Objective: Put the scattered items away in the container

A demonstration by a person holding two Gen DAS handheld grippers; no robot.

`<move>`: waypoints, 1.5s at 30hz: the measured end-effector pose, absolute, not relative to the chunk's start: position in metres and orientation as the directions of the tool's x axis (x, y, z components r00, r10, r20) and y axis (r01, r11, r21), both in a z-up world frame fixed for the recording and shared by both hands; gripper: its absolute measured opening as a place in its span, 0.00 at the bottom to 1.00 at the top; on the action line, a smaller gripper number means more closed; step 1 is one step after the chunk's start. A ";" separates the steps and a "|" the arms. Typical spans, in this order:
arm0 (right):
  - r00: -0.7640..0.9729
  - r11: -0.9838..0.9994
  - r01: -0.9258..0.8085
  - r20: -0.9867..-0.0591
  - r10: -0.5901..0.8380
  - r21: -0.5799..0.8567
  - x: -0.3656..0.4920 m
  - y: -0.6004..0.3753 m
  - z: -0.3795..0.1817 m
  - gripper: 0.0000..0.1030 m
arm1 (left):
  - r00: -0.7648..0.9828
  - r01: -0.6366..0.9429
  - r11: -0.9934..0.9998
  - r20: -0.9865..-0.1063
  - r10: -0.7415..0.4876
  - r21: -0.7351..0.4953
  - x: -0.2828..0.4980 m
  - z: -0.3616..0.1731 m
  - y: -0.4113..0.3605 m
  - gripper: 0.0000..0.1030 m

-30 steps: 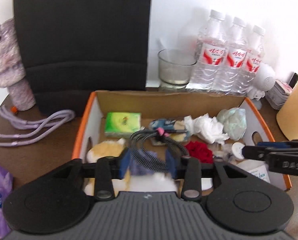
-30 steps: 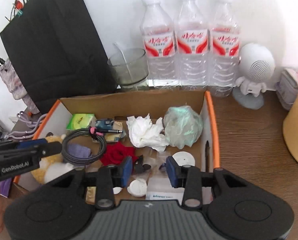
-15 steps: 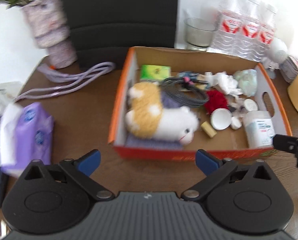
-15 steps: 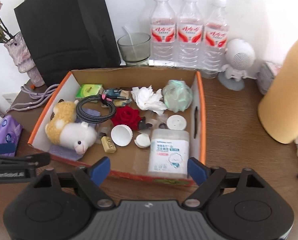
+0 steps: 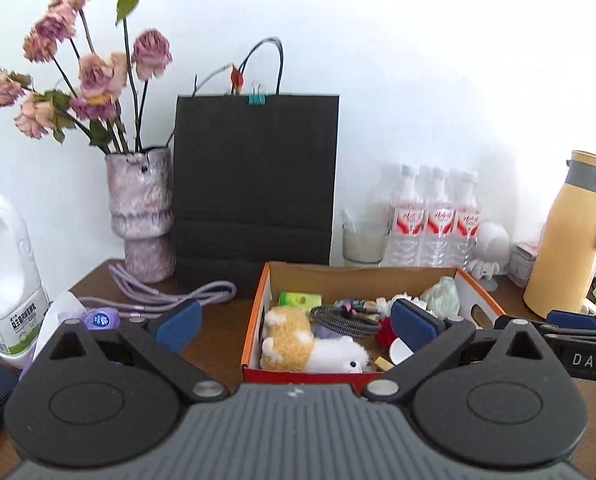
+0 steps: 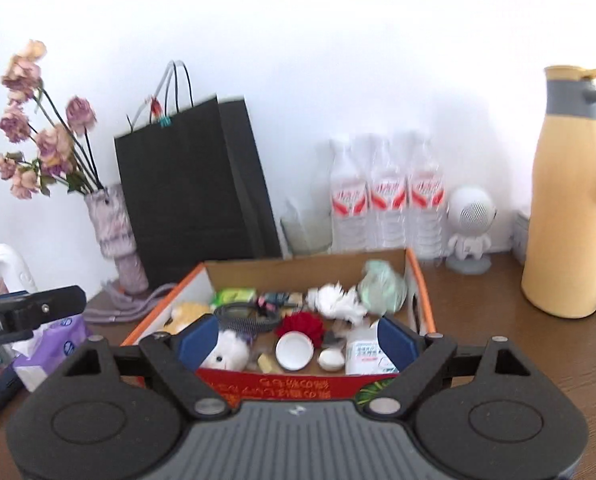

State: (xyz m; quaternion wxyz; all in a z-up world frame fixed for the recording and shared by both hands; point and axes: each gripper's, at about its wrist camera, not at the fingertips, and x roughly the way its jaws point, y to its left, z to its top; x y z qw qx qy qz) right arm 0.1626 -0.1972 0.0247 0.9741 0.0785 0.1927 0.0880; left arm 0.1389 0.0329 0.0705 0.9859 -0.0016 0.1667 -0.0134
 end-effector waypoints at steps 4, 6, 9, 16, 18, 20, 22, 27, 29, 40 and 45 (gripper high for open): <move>0.917 0.984 -0.119 -0.365 0.159 0.130 0.158 -0.188 0.021 0.84 | 0.943 0.025 0.998 -0.334 -0.004 0.057 0.135 0.058 0.023 1.00; 0.917 0.987 -0.117 -0.370 0.151 0.112 0.157 -0.184 0.021 0.84 | 0.936 0.023 0.998 -0.353 -0.001 0.057 0.136 0.052 0.021 1.00; 0.919 0.987 -0.114 -0.365 0.149 0.114 0.151 -0.184 0.019 0.84 | 0.927 0.017 0.999 -0.375 -0.004 0.030 0.132 0.043 0.020 1.00; 0.899 0.985 -0.119 -0.408 0.161 0.125 0.099 -0.187 0.015 0.85 | 0.920 -0.009 0.997 -0.389 0.039 0.079 0.070 0.039 0.015 1.00; 0.886 0.986 -0.128 -0.435 0.162 0.107 0.068 -0.187 0.005 0.87 | 0.918 0.010 0.998 -0.396 0.017 0.065 0.040 0.030 0.016 1.00; 0.877 0.988 -0.129 -0.457 0.152 0.080 0.036 -0.186 -0.008 0.87 | 0.915 0.010 0.999 -0.403 0.011 0.050 0.011 0.020 0.019 1.00; 0.868 0.989 -0.134 -0.474 0.150 0.069 0.004 -0.184 -0.022 0.87 | 0.913 0.001 0.999 -0.408 0.016 0.043 -0.017 0.011 0.023 1.00; 0.863 0.987 -0.157 -0.481 0.157 0.041 -0.058 -0.177 -0.042 0.88 | 0.912 0.020 0.998 -0.410 0.006 0.059 -0.078 -0.007 0.027 1.00; 0.862 0.989 -0.146 -0.488 0.141 0.029 -0.075 -0.176 -0.045 0.88 | 0.910 0.013 0.999 -0.414 0.010 0.052 -0.090 -0.010 0.030 1.00; 0.835 0.992 -0.120 -0.538 0.115 0.025 -0.042 -0.166 -0.055 0.94 | 0.827 0.037 0.999 -0.562 -0.010 0.035 -0.020 -0.040 0.024 1.00; 0.812 0.991 -0.134 -0.574 0.104 -0.010 -0.004 -0.154 -0.062 0.94 | 0.785 0.049 0.998 -0.619 -0.019 0.031 0.011 -0.051 0.020 1.00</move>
